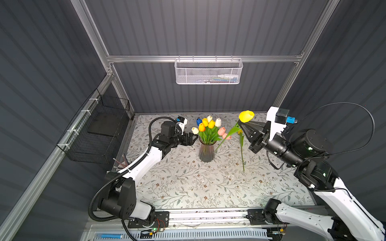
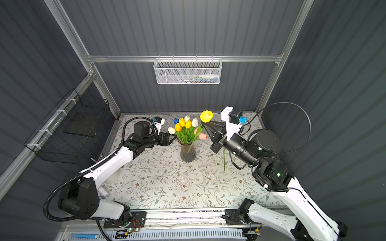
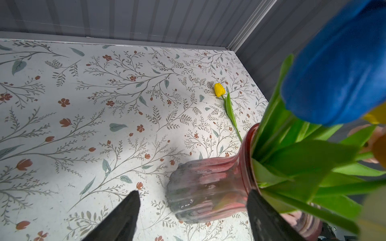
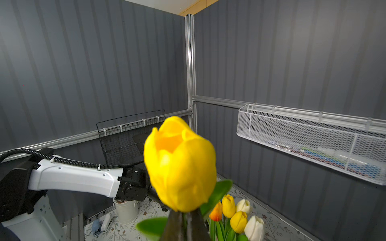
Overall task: Pick out yellow flowers from the vase
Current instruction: Pick up the flower from the vase, then place the flower at the center of the board.
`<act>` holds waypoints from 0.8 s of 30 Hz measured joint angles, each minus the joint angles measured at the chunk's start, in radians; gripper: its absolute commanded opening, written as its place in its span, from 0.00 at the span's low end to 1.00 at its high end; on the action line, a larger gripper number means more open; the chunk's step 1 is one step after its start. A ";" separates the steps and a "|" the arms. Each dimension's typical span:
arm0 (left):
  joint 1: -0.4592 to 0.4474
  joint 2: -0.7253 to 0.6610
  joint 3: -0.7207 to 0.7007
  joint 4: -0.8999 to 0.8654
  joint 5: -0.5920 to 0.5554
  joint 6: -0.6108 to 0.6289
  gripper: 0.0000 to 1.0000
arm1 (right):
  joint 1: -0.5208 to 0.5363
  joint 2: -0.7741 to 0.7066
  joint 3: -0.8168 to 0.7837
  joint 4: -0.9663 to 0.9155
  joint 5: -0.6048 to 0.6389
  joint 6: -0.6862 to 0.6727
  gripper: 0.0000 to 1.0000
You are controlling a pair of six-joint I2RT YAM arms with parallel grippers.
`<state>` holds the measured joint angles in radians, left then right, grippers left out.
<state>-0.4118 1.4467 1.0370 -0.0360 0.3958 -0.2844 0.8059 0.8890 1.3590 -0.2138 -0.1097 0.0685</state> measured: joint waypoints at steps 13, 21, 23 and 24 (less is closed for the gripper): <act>0.000 0.000 0.000 0.000 -0.014 0.000 0.82 | -0.033 -0.067 0.035 -0.403 0.118 0.089 0.00; 0.000 0.001 0.000 0.000 -0.022 0.002 0.82 | -0.235 -0.041 0.026 -0.563 0.121 0.159 0.00; 0.000 0.002 0.000 0.000 -0.023 0.002 0.82 | -0.294 -0.026 0.011 -0.581 0.098 0.169 0.00; 0.000 0.003 0.000 0.000 -0.023 0.002 0.82 | -0.323 -0.015 0.002 -0.587 0.083 0.175 0.00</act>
<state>-0.4118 1.4498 1.0370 -0.0360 0.3729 -0.2821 0.4828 0.8742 1.3605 -0.8005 -0.0265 0.2436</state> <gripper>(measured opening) 0.822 0.047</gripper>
